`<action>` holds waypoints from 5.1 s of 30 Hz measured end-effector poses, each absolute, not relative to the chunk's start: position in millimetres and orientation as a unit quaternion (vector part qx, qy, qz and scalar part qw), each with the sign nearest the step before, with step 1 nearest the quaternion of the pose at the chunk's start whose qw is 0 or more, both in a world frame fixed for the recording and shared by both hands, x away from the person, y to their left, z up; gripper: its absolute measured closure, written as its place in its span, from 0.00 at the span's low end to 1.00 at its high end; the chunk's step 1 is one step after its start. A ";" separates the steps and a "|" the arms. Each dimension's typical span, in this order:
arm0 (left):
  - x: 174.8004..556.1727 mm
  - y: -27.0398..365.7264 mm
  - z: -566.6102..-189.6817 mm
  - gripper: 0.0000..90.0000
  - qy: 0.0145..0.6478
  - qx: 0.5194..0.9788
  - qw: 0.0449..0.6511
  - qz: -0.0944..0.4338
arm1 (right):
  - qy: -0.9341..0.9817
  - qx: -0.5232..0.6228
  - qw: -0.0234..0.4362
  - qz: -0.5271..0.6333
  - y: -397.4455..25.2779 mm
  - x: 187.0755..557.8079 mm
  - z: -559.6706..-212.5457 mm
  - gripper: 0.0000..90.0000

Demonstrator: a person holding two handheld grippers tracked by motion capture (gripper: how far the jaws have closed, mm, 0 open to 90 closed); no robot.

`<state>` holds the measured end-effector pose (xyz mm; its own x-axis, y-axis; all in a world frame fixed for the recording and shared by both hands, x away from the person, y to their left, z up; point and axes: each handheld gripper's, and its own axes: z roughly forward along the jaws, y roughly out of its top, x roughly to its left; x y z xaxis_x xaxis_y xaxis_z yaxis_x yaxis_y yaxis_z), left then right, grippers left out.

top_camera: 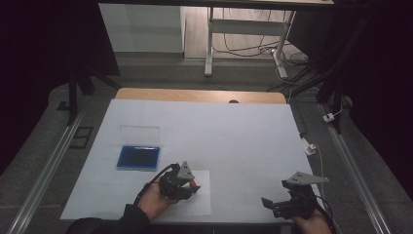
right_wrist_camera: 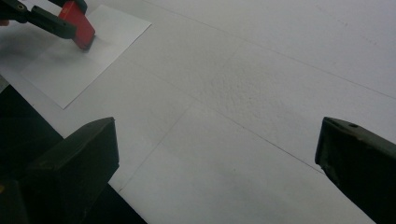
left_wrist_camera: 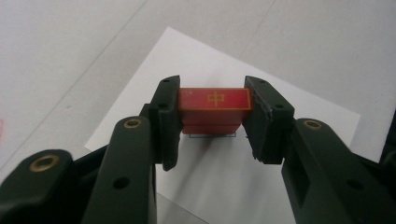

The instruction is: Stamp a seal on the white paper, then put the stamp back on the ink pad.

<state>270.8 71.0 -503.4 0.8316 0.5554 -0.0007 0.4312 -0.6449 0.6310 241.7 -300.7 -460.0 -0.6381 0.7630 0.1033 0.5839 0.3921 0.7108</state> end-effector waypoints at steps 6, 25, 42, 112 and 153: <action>270.5 75.5 -497.4 0.65 0.272 0.897 0.336 0.092 | 0.826 0.408 0.121 0.370 -300.7 241.7 -459.9 0.00; 268.3 92.7 -478.7 0.65 0.284 0.879 0.369 0.097 | 0.826 0.408 0.121 0.370 -300.4 241.6 -460.1 0.00; 274.9 114.0 -473.5 0.65 0.318 0.867 0.365 0.120 | 0.826 0.408 0.122 0.370 -300.5 241.3 -460.0 0.00; 310.6 234.6 -482.2 0.65 0.482 0.780 0.357 0.178 | 0.825 0.408 0.122 0.372 -301.0 241.0 -459.9 0.00; 329.4 238.1 -510.1 0.61 0.487 0.799 0.308 0.171 | 0.828 0.406 0.122 0.368 -300.3 241.0 -460.0 0.00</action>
